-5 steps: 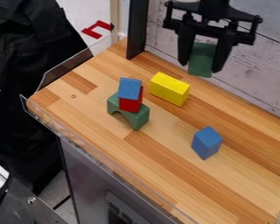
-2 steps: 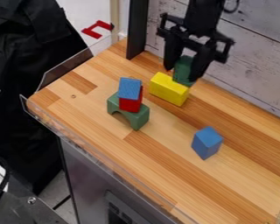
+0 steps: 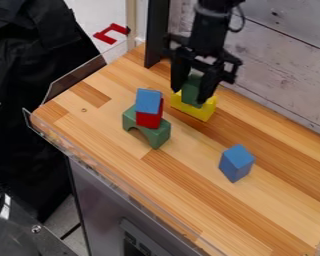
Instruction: Remove the green block from top of the blue block and put it on top of yellow rectangular block
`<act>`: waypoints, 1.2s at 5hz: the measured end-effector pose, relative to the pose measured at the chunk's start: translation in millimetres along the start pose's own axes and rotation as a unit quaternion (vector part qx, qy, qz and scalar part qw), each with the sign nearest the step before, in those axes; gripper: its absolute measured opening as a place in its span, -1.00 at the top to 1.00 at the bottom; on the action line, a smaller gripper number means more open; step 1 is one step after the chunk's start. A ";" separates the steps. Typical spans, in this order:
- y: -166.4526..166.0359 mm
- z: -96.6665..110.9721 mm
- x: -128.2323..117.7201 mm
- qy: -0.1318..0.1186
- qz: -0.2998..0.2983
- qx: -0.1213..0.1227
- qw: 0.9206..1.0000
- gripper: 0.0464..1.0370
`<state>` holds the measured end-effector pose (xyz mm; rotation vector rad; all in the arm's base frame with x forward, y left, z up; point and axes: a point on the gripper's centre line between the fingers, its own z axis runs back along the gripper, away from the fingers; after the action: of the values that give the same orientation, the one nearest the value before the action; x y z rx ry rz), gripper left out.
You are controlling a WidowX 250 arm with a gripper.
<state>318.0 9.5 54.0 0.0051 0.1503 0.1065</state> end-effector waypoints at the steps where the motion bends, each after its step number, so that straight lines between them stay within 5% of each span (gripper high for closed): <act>1: 10.4 -5.2 6.3 -0.012 0.024 -0.003 1.000 -0.03; 6: 3.2 18.1 24.7 -0.033 0.035 0.030 0.998 -0.03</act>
<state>344.7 15.3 68.3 0.0734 0.0877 0.1716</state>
